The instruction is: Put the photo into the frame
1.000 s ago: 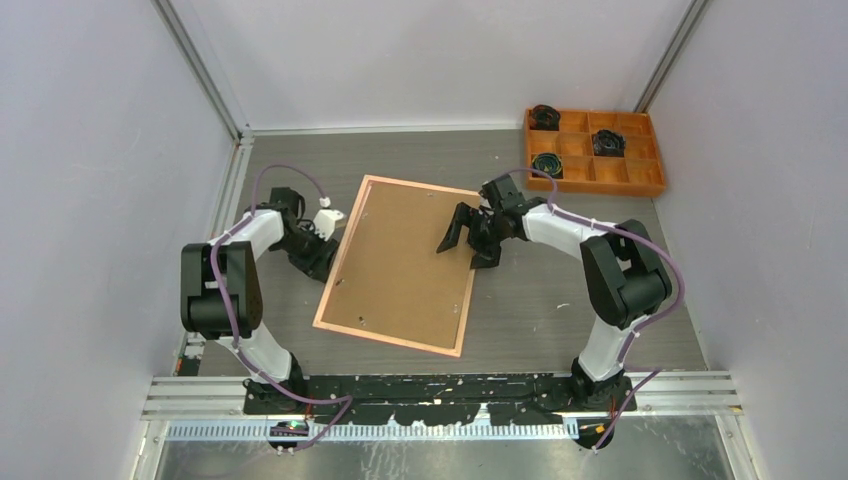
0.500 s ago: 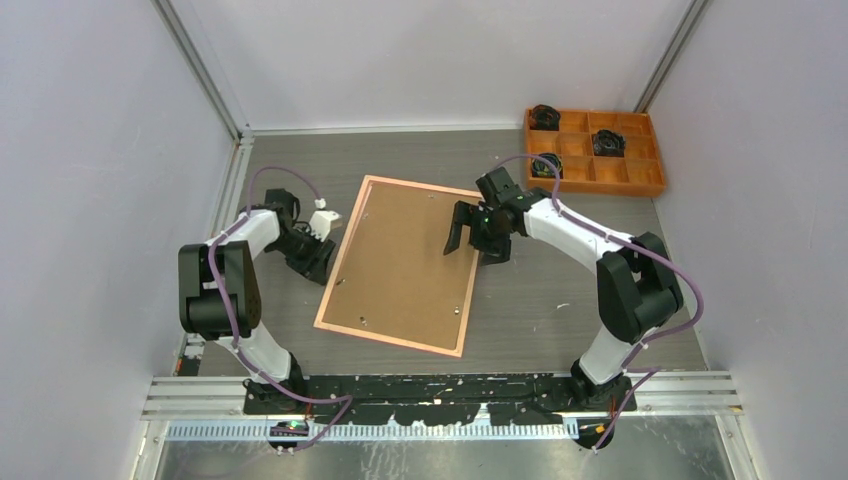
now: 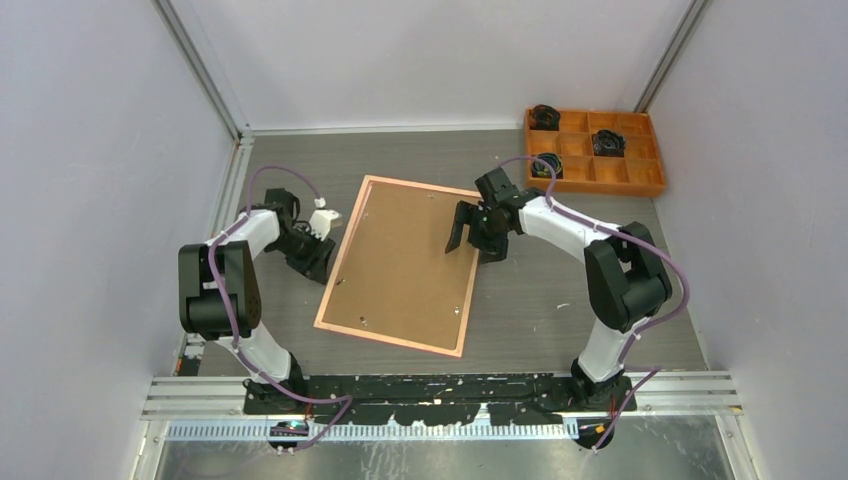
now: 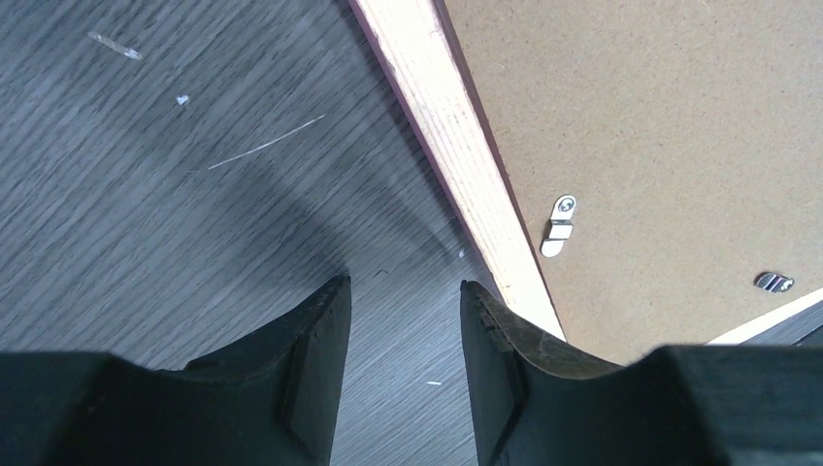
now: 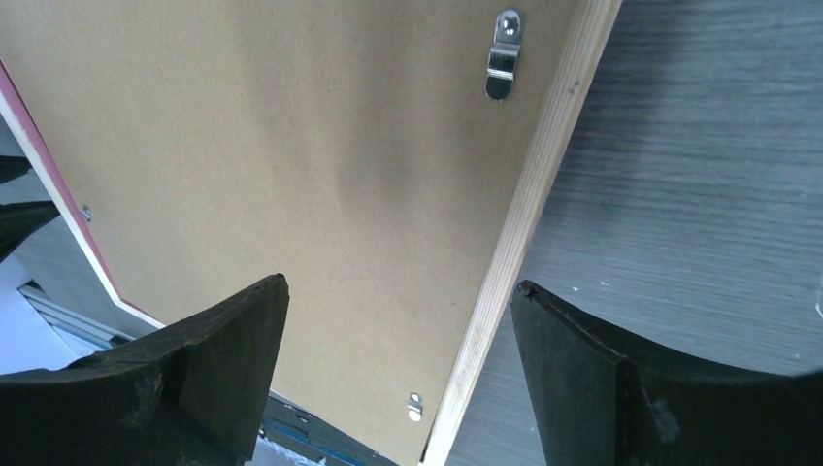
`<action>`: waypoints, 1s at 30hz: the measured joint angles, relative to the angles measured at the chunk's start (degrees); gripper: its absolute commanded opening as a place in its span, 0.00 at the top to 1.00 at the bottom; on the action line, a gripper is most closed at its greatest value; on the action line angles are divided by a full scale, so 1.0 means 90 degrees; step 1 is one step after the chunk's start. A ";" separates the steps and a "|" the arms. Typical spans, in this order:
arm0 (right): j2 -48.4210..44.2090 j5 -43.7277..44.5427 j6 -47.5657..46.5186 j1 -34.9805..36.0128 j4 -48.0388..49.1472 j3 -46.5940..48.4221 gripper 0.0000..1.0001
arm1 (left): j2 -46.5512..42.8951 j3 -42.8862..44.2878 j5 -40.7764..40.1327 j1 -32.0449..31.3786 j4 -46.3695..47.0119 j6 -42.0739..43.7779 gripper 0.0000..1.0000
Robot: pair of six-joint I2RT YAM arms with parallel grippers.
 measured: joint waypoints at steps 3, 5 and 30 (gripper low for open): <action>0.0085 -0.0068 0.0044 -0.0039 0.0168 -0.0012 0.18 | 0.0000 0.0000 0.0000 0.0000 0.0019 -0.0034 0.53; 0.0114 -0.0119 0.0087 -0.0053 0.0253 -0.0015 0.20 | 0.0000 0.0000 -0.0002 0.0000 0.0046 -0.0058 0.53; 0.0301 -0.0471 0.0233 -0.0325 0.0850 -0.0219 0.25 | 0.0019 0.0041 -0.0002 0.0002 0.0177 -0.0134 0.53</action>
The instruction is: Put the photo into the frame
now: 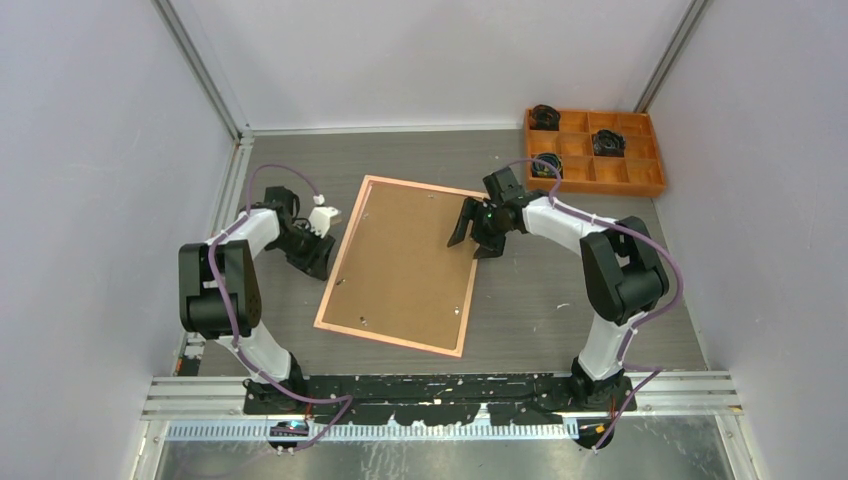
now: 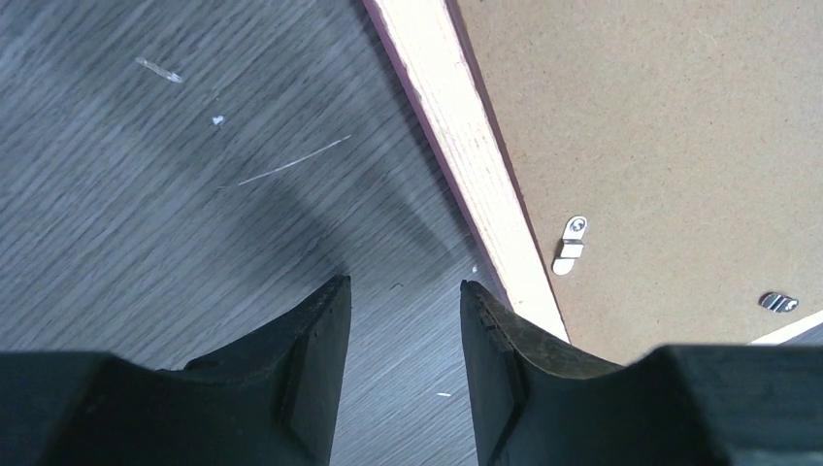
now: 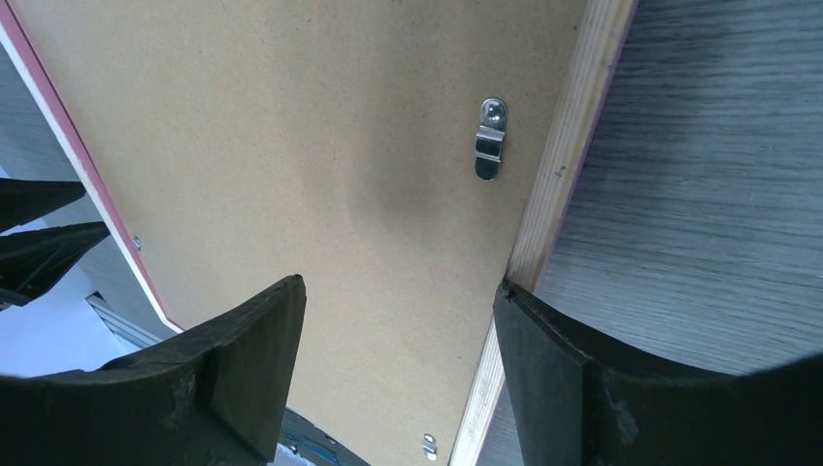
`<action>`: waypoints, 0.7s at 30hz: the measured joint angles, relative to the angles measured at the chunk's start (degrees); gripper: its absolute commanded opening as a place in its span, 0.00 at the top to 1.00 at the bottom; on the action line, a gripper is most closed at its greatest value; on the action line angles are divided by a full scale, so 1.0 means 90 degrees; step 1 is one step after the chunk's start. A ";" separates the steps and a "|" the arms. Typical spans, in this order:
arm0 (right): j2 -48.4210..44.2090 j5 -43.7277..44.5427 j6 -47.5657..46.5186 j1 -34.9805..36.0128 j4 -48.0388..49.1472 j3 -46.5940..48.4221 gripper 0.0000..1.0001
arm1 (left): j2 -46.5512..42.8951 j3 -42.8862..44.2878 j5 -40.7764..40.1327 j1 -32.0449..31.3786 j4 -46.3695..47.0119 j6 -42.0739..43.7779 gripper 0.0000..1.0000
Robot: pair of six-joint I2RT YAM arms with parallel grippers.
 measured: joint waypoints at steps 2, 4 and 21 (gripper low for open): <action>0.0019 -0.0046 0.0036 -0.0010 0.0046 0.0000 0.25 | 0.0032 0.0019 0.0000 -0.0002 0.0029 -0.0015 0.53; 0.0034 -0.0095 0.0075 -0.0036 0.0056 0.0000 0.25 | 0.0078 0.0041 0.0000 -0.0002 0.0070 -0.0024 0.53; 0.0427 -0.0580 0.0347 -0.0100 0.0583 0.0036 0.26 | 0.0151 0.0095 0.0000 -0.0180 0.0172 -0.0155 0.53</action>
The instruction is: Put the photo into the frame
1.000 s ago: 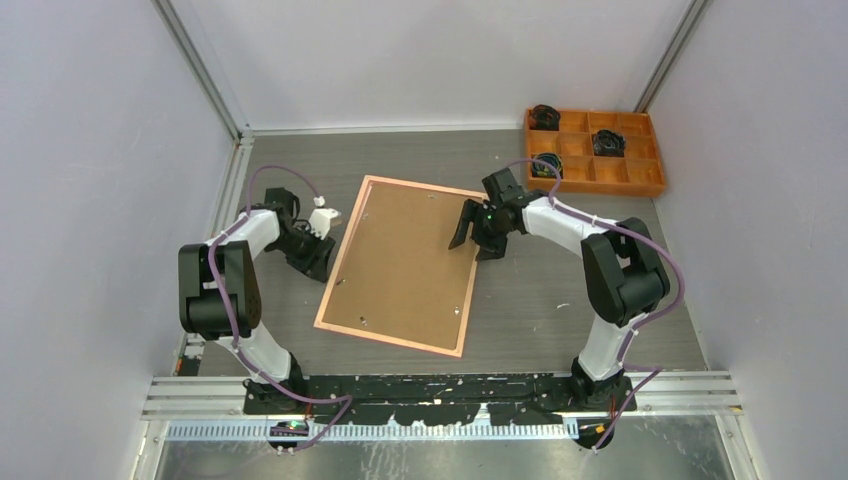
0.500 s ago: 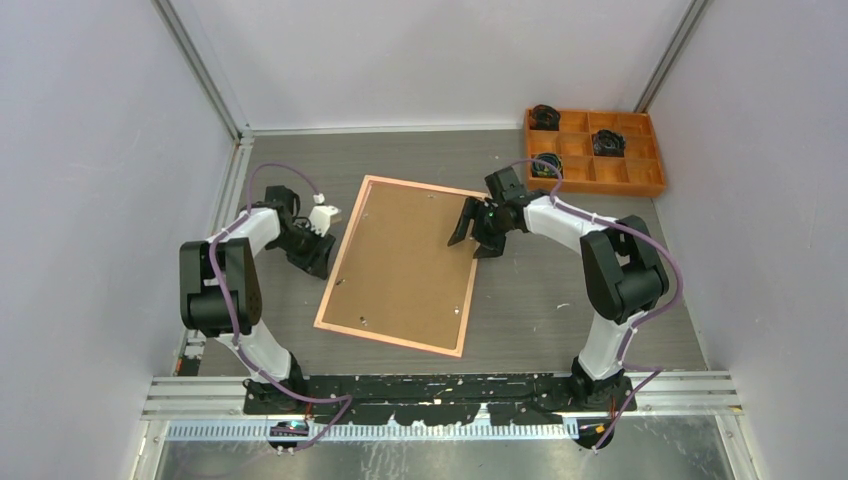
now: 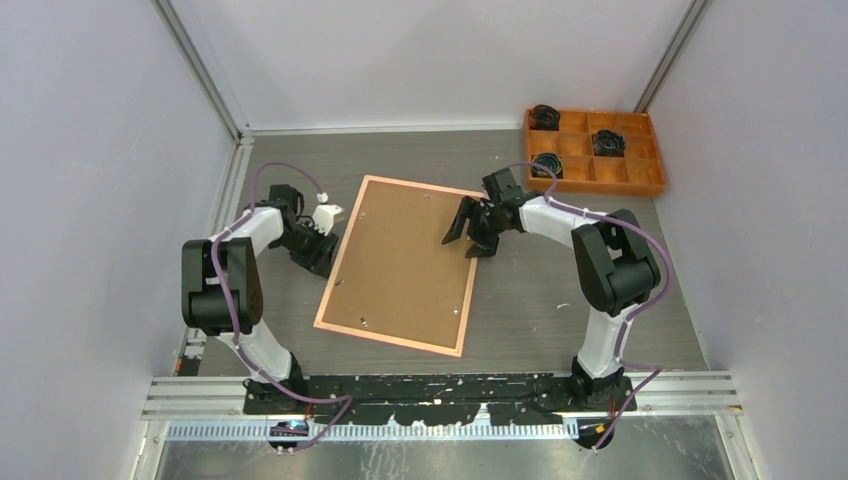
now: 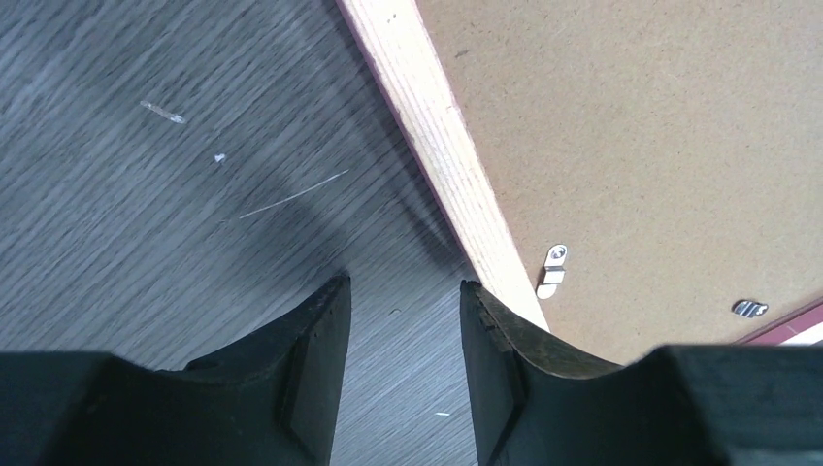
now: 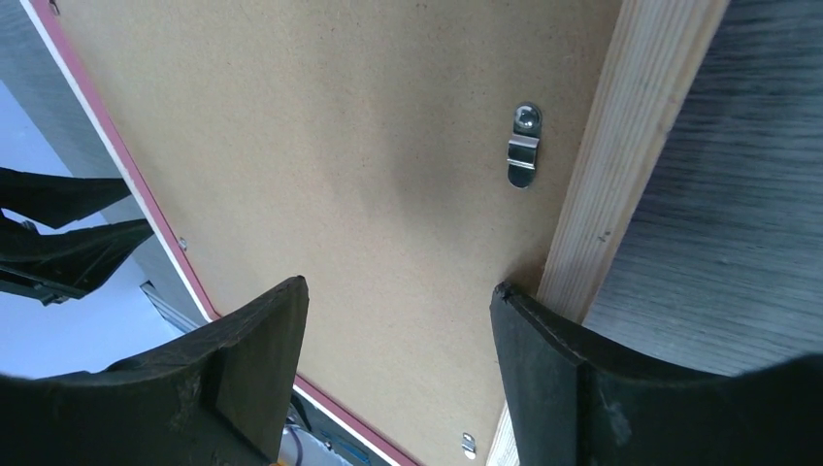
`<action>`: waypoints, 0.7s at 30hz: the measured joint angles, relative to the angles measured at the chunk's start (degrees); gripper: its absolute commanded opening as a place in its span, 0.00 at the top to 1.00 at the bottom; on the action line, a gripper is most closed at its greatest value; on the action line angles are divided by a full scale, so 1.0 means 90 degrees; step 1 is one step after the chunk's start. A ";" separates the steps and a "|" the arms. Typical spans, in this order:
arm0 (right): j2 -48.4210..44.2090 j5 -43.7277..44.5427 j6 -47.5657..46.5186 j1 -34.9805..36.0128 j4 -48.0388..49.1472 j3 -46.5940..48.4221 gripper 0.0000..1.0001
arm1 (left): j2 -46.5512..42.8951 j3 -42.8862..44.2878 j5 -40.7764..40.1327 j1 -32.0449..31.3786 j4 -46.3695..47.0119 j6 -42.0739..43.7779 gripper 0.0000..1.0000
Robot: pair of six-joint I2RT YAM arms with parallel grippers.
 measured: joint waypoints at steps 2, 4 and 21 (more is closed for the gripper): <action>0.0002 -0.0015 0.0024 0.0000 0.0000 0.0000 0.24 | 0.0000 0.0007 -0.0005 -0.0022 0.0000 -0.0005 0.53; 0.0002 0.0007 0.0015 0.0000 -0.0027 0.0017 0.21 | 0.0000 0.0015 -0.0010 -0.0034 -0.0012 -0.0005 0.52; -0.2297 -0.0444 0.0471 -0.1190 0.0814 -0.0588 0.00 | -0.0170 0.0478 0.0165 0.0262 -0.1035 0.0699 0.46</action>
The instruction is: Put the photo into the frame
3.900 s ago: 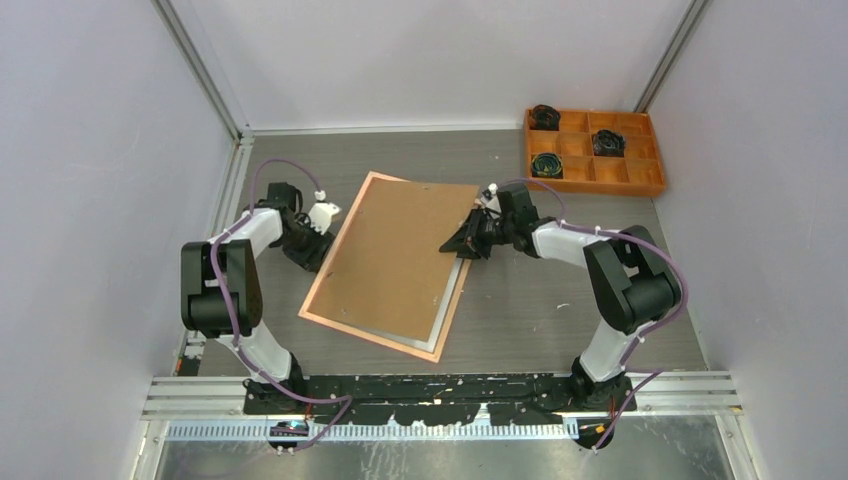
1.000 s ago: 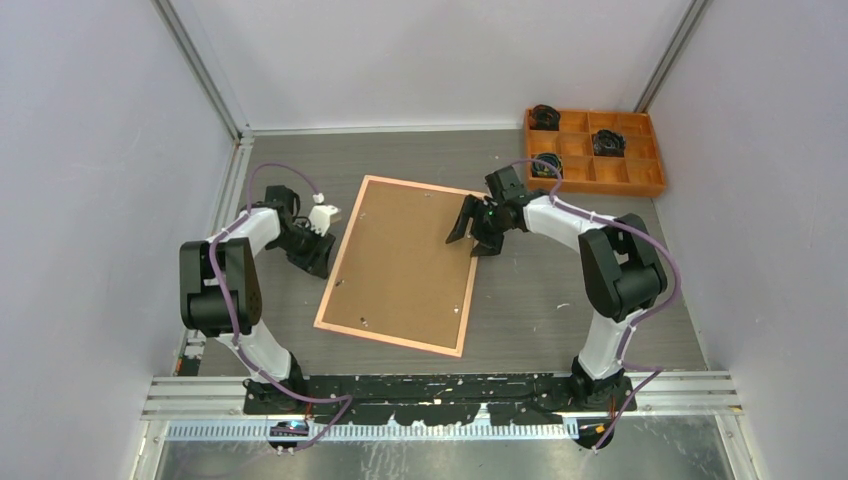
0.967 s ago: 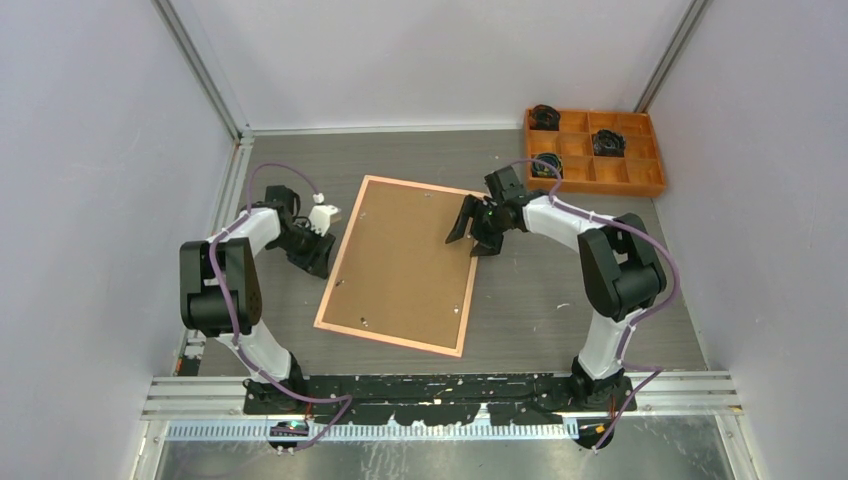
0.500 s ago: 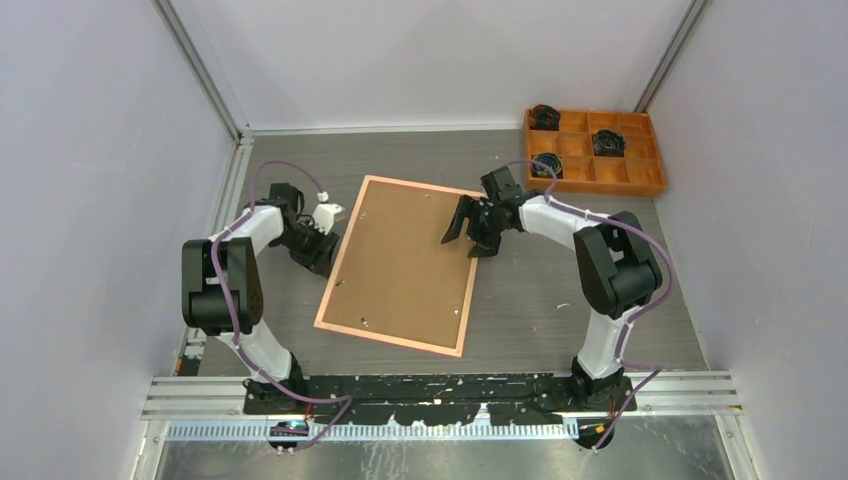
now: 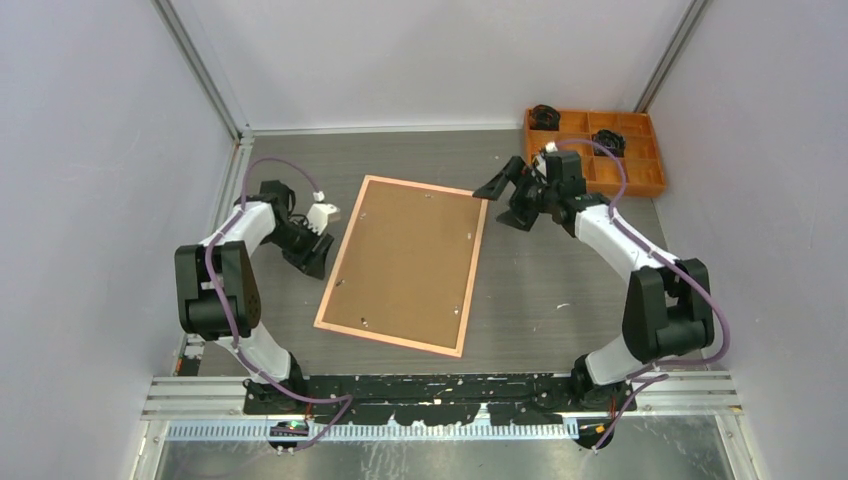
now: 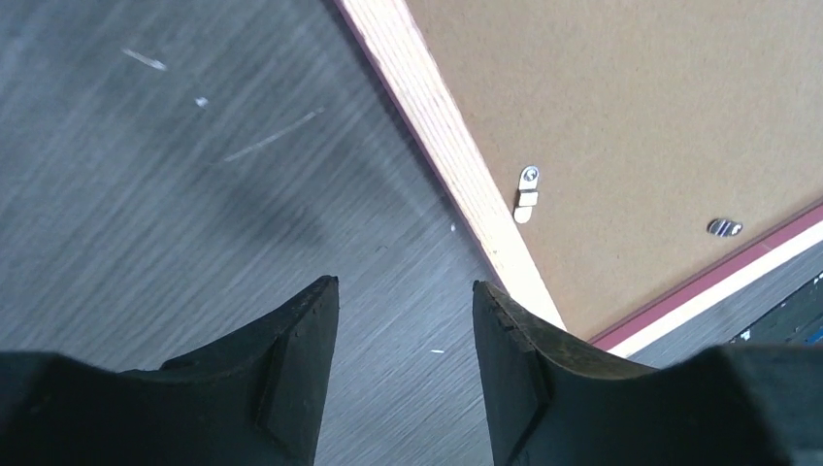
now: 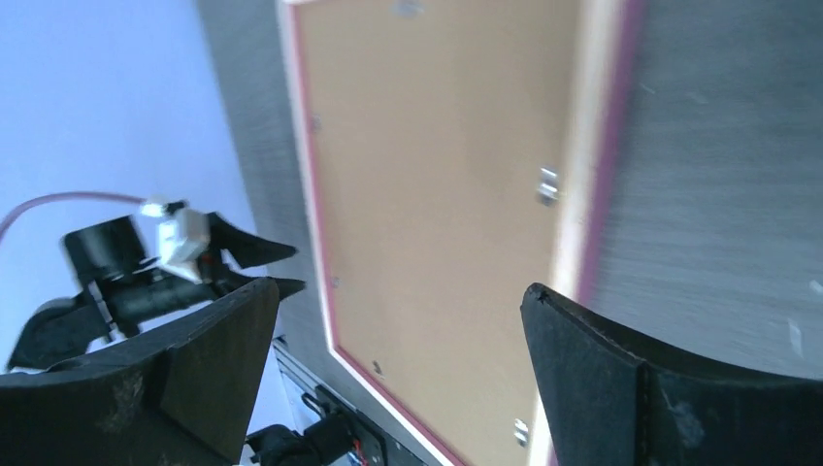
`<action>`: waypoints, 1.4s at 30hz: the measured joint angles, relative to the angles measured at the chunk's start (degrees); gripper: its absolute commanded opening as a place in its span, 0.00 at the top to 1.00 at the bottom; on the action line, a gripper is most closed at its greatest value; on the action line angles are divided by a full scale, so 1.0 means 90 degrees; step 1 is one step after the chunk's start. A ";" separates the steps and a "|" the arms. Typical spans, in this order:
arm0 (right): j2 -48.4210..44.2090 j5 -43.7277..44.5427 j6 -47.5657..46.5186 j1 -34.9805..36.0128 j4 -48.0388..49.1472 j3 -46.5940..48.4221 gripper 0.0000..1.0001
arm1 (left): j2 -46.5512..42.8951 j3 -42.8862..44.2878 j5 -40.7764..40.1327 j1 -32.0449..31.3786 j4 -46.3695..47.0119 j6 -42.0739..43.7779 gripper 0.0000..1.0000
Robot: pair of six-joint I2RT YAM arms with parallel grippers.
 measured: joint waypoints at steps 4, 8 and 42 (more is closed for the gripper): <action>0.0138 -0.0036 0.0114 -0.0136 0.0100 -0.1049 0.00 | 0.0000 -0.0262 -0.0056 0.0085 -0.0046 0.0209 0.46; -0.0202 0.0546 -0.0012 0.0141 -0.0461 -0.1540 0.00 | 0.0000 -0.0435 -0.0114 0.0119 -0.0087 0.0345 0.46; 0.3781 0.1207 0.0289 0.4296 0.1447 0.1945 0.59 | 0.0719 -0.0119 0.1112 0.0177 -0.0848 0.0345 0.84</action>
